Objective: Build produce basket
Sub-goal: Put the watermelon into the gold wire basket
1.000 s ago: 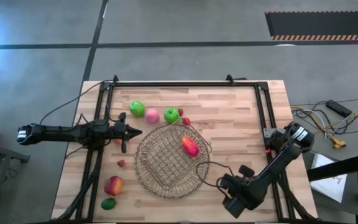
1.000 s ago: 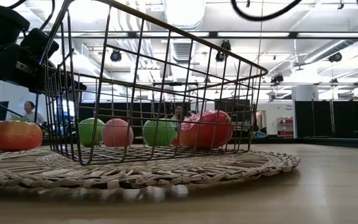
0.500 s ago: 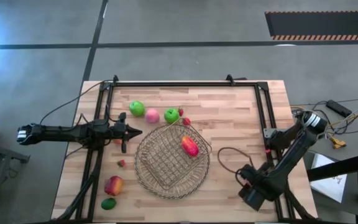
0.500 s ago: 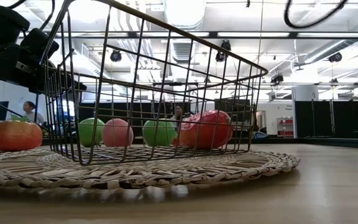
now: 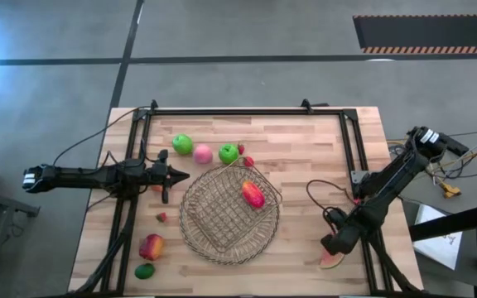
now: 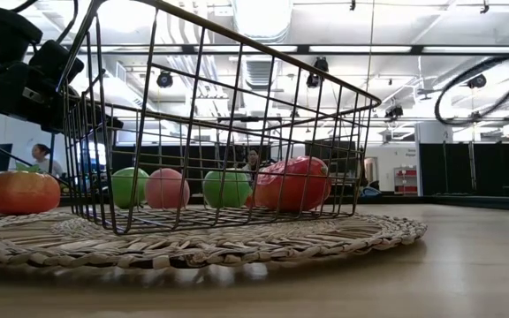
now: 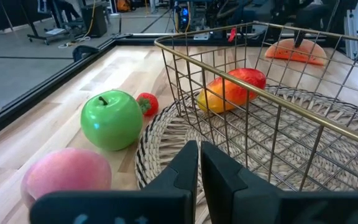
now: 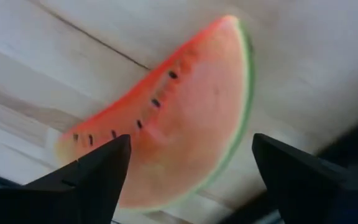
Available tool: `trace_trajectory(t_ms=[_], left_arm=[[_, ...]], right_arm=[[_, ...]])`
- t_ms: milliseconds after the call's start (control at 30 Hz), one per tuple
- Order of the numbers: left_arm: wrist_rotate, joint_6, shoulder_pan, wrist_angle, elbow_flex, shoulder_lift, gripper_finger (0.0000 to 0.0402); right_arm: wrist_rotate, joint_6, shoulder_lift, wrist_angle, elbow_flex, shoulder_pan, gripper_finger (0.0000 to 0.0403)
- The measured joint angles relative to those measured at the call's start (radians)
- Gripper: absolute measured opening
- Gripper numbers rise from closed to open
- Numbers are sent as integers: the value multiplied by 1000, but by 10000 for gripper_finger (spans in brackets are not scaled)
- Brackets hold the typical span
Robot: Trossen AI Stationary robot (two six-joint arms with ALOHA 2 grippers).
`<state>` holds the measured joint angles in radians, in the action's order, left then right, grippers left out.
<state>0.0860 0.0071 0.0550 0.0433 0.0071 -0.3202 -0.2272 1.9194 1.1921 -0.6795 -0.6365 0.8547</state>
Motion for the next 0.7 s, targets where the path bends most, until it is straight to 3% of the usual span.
trace_trajectory(t_ms=[200,533,700], left_arm=[[0,0,0,0,0,0,3],[0,0,0,0,0,0,3],[0,0,0,0,0,0,3]], right_arm=[[0,21,3,170,110,-1,279],[74,-19,12,211,156,0,157],[116,-33,11,214,156,0,124]])
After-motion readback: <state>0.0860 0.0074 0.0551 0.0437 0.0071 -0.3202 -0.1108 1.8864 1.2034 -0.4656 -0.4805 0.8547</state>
